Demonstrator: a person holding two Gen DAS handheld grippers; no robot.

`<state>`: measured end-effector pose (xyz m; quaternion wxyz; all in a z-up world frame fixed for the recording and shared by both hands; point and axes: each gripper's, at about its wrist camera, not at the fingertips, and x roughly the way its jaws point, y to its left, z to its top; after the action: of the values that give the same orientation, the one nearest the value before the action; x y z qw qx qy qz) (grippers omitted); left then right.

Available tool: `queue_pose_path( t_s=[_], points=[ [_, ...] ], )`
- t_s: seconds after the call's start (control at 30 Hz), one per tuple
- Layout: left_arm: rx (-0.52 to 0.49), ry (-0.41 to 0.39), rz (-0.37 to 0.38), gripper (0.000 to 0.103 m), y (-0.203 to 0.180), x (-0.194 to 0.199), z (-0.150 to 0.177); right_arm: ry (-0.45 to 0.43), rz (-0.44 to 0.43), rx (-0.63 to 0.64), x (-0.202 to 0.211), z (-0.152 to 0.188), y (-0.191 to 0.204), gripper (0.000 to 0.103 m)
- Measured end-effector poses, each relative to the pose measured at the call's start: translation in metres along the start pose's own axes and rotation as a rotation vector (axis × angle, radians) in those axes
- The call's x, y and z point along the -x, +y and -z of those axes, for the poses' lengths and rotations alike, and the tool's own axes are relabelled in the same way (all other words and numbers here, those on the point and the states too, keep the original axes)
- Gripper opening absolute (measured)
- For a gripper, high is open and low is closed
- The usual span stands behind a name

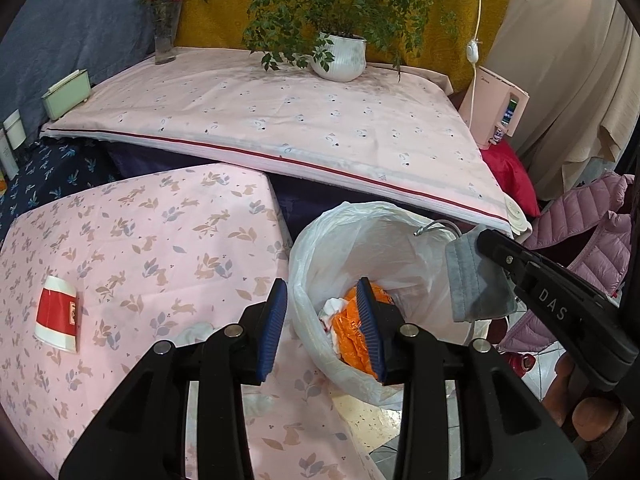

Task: Collect trash
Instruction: 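Carry the bag and mask over the bin and open both grippers to drop them, then grasp the second white glove with the right gripper while the left gripper grasps the red-and-white cup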

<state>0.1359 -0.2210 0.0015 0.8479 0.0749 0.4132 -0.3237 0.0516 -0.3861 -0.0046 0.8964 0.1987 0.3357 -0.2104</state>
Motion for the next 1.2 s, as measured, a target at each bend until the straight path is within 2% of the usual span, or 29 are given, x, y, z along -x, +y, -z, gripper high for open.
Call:
queue_pose_path(
  t_s=[0.07,0.2,0.27,0.47,0.53,0.83,1.07,1.13,1.2],
  points=[
    [0.003,0.0,-0.005,0.035,0.003,0.0,0.001,0.003,-0.001,0.001,-0.002,0.0,0.002,0.004],
    [0.018,-0.014,-0.026,0.05,0.01,0.003,0.003,-0.009,0.007,-0.007,-0.001,0.0,0.005,0.012],
    [0.028,-0.019,-0.035,0.054,0.014,0.005,0.004,-0.011,0.007,-0.005,0.0,0.0,0.006,0.016],
    [0.052,-0.022,-0.05,0.054,0.027,0.007,0.006,-0.013,-0.006,0.031,0.005,0.002,0.02,0.018],
    [0.058,-0.021,-0.055,0.054,0.031,0.008,0.008,-0.018,-0.007,0.046,0.006,0.003,0.027,0.024],
    [0.095,-0.025,-0.075,0.054,0.052,0.014,0.014,-0.015,-0.029,0.102,0.01,0.014,0.059,0.036],
    [0.139,-0.026,-0.098,0.059,0.077,0.019,0.022,0.005,-0.052,0.131,0.007,0.026,0.083,0.039],
    [0.153,-0.025,-0.108,0.06,0.086,0.02,0.025,0.009,-0.056,0.138,0.006,0.03,0.09,0.045],
    [0.17,-0.027,-0.125,0.066,0.098,0.022,0.028,0.016,-0.065,0.15,0.005,0.035,0.098,0.046]
  ],
)
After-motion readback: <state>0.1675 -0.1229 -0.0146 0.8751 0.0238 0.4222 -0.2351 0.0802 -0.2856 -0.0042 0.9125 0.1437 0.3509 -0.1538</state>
